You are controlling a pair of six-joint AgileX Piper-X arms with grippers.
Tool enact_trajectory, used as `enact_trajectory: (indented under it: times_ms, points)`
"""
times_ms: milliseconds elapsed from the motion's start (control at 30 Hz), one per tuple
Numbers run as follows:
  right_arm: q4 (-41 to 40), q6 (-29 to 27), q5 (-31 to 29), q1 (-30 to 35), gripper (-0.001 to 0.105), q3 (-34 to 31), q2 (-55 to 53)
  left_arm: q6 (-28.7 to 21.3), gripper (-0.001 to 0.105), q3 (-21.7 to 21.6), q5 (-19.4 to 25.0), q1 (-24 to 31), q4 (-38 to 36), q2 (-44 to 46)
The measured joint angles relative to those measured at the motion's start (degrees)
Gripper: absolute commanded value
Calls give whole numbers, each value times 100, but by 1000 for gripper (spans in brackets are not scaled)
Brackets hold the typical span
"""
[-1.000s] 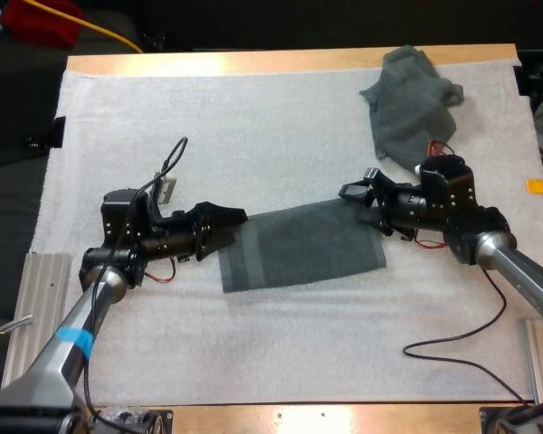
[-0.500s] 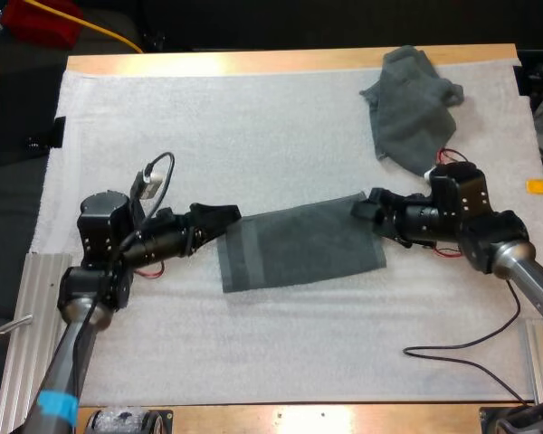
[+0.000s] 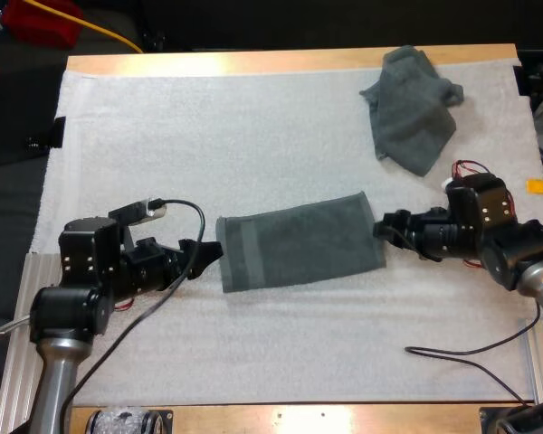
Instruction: Pick towel from pile, fold and stack
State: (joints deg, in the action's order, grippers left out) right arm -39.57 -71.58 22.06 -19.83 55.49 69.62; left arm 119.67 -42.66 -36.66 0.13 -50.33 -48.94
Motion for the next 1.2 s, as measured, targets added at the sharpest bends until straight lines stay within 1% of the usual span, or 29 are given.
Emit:
enact_trajectory:
  times_ms: [167, 233, 333, 500, 700, 967, 1067, 1200]
  points:
    - [-784, -642, -515, 0, 58, 391, -124, -661, 65, -532, 655, 0, -1029, 237]
    - [-1010, -858, -641, 0, 58, 560, -125, -851, 65, -686, 810, 0, -1305, 316]
    - [-1099, -1033, -695, 0, 58, 736, -125, -934, 65, -806, 901, 0, -1475, 440]
    - [-1074, -1329, -929, 0, 58, 781, -125, -975, 65, -813, 930, 0, -1592, 505]
    - [-829, -1512, -967, 0, 58, 781, 109, -975, 65, -813, 929, 0, -1594, 505]
    - [-592, -1867, -950, 13, 58, 781, 964, -975, 65, -813, 500, 0, -1599, 505]
    - [-504, -1928, -767, 110, 58, 781, 1262, -975, 65, -813, 484, 0, -1599, 505]
    - [-294, -1946, -425, 433, 58, 781, 1610, -975, 65, -813, 380, 0, -1599, 505]
